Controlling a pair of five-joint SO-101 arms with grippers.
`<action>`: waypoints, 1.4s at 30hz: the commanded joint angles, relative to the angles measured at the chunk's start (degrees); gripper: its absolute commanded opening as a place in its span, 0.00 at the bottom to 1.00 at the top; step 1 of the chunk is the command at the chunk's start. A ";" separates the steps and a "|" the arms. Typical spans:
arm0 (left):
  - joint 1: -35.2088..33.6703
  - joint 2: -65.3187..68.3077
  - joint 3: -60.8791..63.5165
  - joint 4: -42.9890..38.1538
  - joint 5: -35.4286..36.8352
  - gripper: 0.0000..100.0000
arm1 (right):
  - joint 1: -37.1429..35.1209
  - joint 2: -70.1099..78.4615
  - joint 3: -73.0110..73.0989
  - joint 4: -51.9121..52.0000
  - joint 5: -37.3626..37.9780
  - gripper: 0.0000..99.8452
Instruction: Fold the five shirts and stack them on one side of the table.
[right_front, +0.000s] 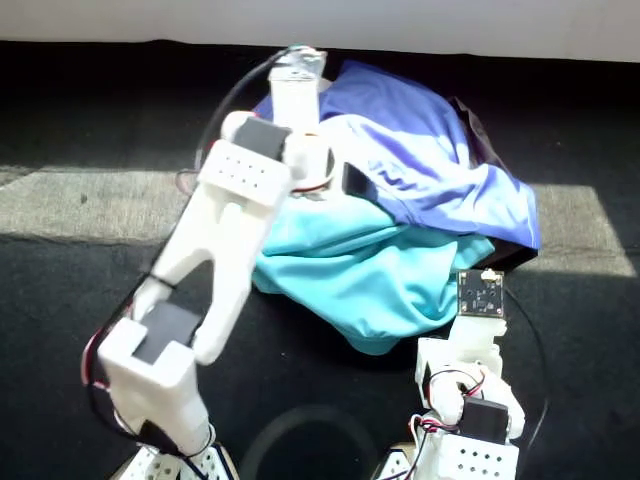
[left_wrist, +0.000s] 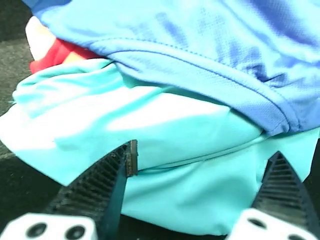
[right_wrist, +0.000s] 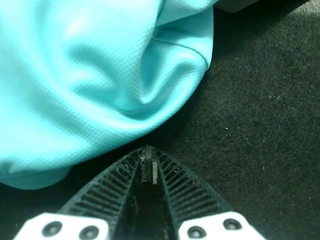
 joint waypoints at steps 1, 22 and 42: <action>1.36 8.22 -12.09 0.53 2.90 0.39 | 0.48 -0.13 7.60 -0.66 -0.26 0.01; -23.52 33.98 -35.56 17.58 3.52 0.02 | 0.48 -0.13 7.60 -0.66 -0.26 0.01; -57.01 34.24 -57.89 23.91 -18.11 0.09 | 0.48 -0.13 7.60 -0.66 -0.26 0.01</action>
